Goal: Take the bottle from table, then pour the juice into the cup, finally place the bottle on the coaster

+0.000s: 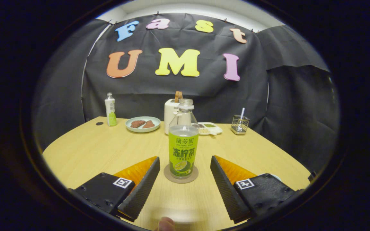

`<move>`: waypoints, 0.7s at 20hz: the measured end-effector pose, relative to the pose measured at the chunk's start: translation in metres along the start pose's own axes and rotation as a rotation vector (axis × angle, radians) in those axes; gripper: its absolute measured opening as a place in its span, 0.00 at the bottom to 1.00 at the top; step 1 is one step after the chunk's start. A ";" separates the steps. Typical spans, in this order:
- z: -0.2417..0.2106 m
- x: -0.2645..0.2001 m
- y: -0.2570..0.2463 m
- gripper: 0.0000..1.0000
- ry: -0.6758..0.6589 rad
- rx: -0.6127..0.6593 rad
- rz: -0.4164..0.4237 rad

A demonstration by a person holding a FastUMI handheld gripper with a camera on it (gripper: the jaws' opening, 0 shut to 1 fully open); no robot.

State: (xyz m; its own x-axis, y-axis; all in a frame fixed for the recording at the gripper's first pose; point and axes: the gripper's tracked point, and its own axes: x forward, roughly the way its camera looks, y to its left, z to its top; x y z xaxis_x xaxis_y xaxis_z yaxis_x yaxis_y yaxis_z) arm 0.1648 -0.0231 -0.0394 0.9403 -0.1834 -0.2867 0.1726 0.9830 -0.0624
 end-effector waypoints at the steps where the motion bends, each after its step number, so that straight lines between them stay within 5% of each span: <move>1: 0.002 -0.013 0.001 1.00 -0.013 -0.002 0.010; 7: 0.019 -0.083 -0.003 1.00 -0.124 0.021 0.067; 14: 0.031 -0.143 -0.043 1.00 -0.221 0.073 0.030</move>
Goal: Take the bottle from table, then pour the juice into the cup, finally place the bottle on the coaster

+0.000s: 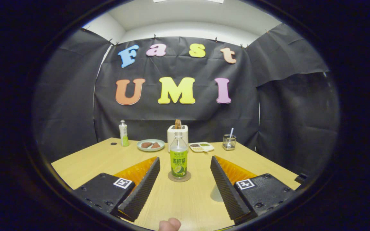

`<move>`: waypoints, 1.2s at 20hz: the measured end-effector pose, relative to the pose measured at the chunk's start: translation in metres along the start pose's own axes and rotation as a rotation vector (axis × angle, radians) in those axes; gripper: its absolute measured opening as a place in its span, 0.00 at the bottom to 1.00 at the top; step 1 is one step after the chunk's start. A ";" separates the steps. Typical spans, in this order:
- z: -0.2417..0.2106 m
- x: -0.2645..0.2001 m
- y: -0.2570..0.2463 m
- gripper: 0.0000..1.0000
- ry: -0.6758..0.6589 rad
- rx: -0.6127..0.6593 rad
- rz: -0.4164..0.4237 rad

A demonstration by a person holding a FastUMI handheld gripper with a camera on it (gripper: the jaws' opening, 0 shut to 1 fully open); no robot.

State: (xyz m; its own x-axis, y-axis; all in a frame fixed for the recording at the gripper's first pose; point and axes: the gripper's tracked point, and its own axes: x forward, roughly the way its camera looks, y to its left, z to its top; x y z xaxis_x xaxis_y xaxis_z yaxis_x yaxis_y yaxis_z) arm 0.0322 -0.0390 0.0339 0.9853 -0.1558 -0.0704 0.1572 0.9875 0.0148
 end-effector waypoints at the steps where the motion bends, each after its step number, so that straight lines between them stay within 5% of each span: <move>1: 0.003 -0.008 -0.004 1.00 -0.018 0.013 0.003; 9: 0.010 -0.049 -0.017 1.00 -0.094 0.069 0.018; 24: 0.014 -0.054 -0.014 1.00 -0.096 0.040 0.028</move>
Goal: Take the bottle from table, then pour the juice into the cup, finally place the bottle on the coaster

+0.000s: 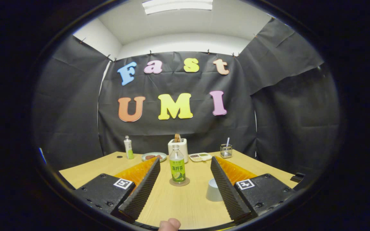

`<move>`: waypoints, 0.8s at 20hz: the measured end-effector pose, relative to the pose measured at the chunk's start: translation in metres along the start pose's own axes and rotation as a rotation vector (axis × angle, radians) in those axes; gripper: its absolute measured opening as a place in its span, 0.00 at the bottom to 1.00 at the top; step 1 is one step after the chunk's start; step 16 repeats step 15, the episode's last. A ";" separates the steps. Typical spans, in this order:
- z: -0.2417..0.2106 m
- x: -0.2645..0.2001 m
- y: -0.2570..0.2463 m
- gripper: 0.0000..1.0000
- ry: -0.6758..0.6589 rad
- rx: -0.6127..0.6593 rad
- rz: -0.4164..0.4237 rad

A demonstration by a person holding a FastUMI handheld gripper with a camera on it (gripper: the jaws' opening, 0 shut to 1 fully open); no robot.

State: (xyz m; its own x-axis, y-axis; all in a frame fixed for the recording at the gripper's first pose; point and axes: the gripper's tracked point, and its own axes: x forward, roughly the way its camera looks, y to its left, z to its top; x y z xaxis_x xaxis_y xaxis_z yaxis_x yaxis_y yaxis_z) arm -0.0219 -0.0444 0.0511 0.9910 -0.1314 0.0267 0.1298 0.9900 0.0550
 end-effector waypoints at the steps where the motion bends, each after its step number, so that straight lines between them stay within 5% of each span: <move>1: 0.001 0.000 0.000 1.00 0.000 -0.001 0.002; 16: 0.005 -0.001 0.004 1.00 -0.005 -0.015 0.006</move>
